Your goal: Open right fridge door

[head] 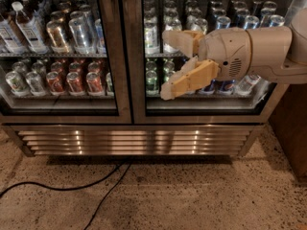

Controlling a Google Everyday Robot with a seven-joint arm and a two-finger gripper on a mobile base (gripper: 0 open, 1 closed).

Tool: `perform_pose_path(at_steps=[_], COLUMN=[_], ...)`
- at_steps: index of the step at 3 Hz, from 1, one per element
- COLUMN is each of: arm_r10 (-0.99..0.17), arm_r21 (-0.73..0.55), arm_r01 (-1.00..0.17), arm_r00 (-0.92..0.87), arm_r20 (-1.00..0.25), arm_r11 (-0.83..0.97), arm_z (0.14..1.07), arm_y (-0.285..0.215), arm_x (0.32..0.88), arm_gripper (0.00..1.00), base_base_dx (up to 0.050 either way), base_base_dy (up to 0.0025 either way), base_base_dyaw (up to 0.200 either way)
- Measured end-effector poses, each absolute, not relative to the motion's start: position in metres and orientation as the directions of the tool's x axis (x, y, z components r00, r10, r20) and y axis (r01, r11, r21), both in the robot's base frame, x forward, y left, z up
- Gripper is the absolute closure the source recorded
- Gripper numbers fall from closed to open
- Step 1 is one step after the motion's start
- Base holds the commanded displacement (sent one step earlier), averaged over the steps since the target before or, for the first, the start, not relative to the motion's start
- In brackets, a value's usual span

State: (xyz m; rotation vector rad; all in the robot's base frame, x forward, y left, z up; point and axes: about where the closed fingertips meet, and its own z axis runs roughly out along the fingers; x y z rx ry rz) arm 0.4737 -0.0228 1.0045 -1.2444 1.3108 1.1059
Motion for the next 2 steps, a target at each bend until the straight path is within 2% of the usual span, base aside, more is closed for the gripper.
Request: perform_pose_path(at_steps=[1, 2], arm_r10=[-0.105, -0.031], arm_r21=[-0.009, -0.015], arm_r01=[-0.998, -0.990], arm_r00=[0.003, 0.011], arm_r20=[-0.994, -0.999], arm_r11=[0.059, 0.138], arm_z=[1.0045, 1.0068], arm_y=[-0.0223, -0.0293], arm_x=[0.4735, 0.4739], arm_gripper=[0.00, 0.00], base_base_dx=[0.000, 0.000], base_base_dy=[0.00000, 0.00000], base_base_dyaw=[0.000, 0.000])
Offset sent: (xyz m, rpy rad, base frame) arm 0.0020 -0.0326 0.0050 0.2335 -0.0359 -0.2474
